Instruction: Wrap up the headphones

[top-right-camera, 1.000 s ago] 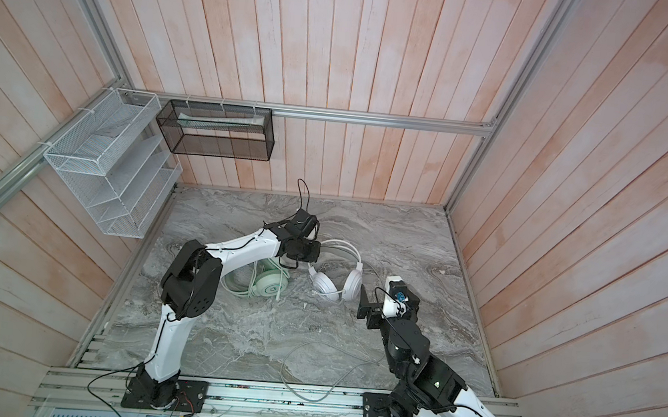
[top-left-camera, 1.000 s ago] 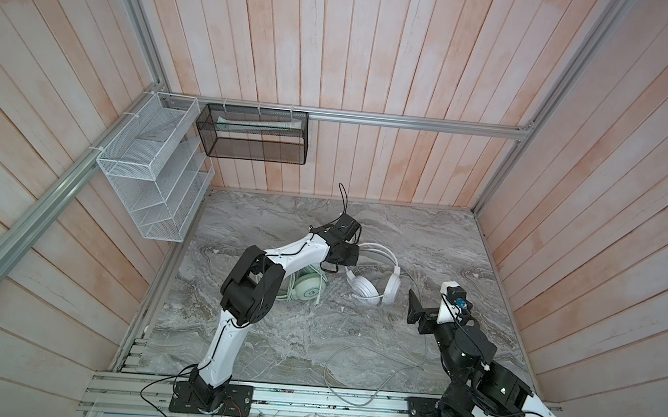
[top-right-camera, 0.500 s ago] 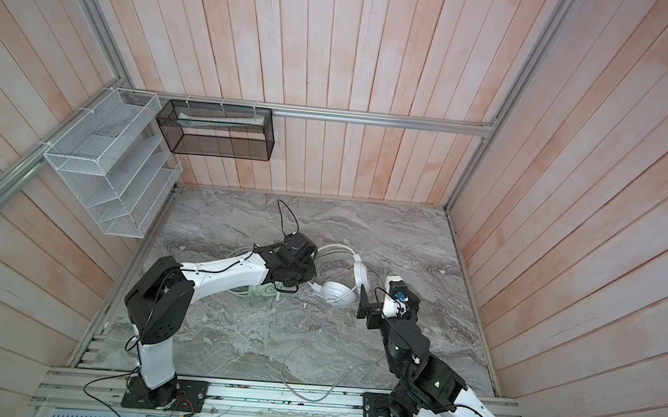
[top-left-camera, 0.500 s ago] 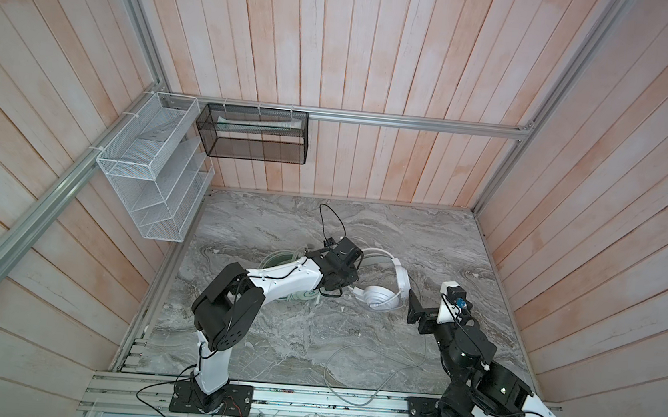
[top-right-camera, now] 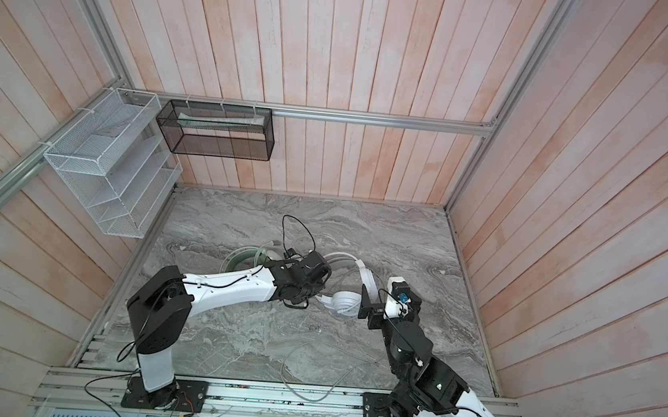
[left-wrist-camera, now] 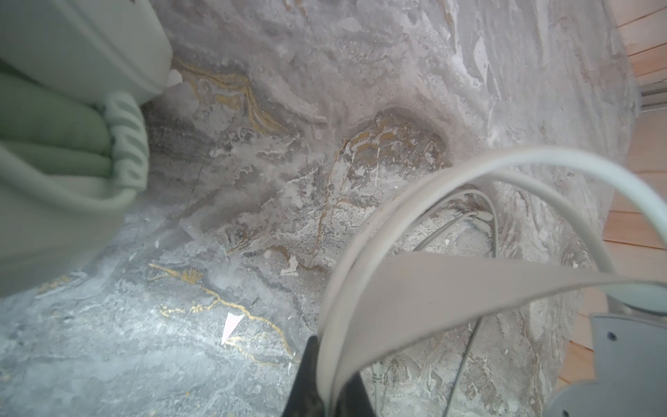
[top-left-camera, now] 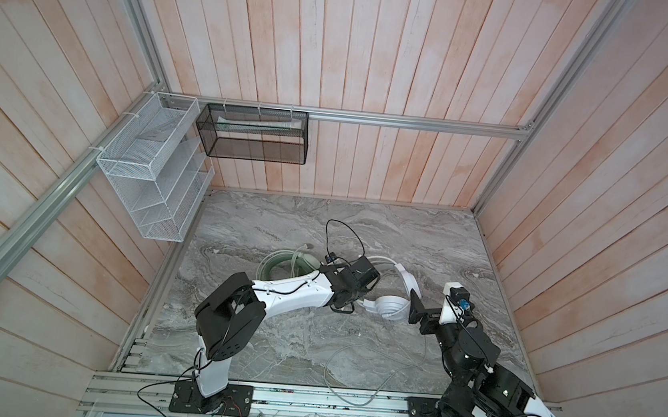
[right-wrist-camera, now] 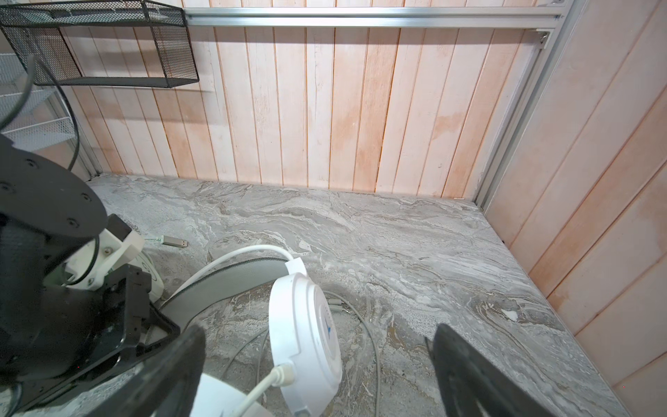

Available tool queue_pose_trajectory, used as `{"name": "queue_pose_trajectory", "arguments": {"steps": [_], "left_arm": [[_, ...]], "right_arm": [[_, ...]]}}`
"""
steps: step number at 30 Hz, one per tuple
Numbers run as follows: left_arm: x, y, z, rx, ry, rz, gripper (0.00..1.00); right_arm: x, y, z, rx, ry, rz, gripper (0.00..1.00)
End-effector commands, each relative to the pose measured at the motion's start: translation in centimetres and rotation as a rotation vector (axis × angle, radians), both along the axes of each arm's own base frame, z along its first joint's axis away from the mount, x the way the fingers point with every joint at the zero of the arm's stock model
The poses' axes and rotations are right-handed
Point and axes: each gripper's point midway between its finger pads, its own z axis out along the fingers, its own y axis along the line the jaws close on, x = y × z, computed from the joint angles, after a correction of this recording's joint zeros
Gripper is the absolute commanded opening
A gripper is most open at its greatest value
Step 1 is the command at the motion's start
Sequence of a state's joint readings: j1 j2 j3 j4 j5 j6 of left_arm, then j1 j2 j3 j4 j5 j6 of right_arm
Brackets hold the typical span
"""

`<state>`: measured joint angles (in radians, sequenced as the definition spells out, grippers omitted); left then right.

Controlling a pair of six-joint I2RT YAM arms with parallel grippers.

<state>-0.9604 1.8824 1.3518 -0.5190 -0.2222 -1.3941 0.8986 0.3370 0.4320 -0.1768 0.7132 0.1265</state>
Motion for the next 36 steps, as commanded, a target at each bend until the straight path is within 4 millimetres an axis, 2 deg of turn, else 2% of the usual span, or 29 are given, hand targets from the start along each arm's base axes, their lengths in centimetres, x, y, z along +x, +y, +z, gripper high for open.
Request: {"name": "queue_pose_trajectory", "arguments": {"steps": [1, 8, 17, 20, 24, 31, 33, 36], "left_arm": [[-0.8, -1.1, -0.7, -0.023, 0.014, 0.035, 0.00], [-1.2, -1.5, -1.9, 0.015, 0.031, 0.019, 0.00], [-2.2, -1.7, -4.3, 0.039, 0.090, 0.001, 0.08], [-2.4, -1.7, -4.2, 0.044, 0.091, -0.003, 0.12], [-2.6, -1.7, -3.8, 0.043, 0.072, -0.009, 0.22], [-3.7, -1.8, -3.8, 0.022, 0.103, -0.032, 0.30], [-3.9, -2.1, -2.7, -0.008, 0.093, -0.050, 0.37], [-3.7, -2.6, 0.6, -0.046, 0.038, -0.108, 0.63]], "right_arm": [[-0.2, -0.5, 1.3, 0.020, -0.029, -0.010, 0.99], [-0.3, -0.6, 1.6, 0.034, -0.041, -0.008, 0.99], [-0.3, -0.3, 1.4, 0.026, -0.033, 0.005, 0.99], [-0.3, -0.3, 1.4, 0.027, -0.033, 0.005, 0.99], [-0.3, -0.3, 1.5, 0.029, -0.035, 0.008, 0.99], [-0.3, -0.3, 1.5, 0.029, -0.035, 0.009, 0.99], [-0.3, -0.3, 1.4, 0.029, -0.034, 0.009, 0.99], [-0.3, -0.2, 1.4, 0.027, -0.033, 0.009, 0.99]]}}
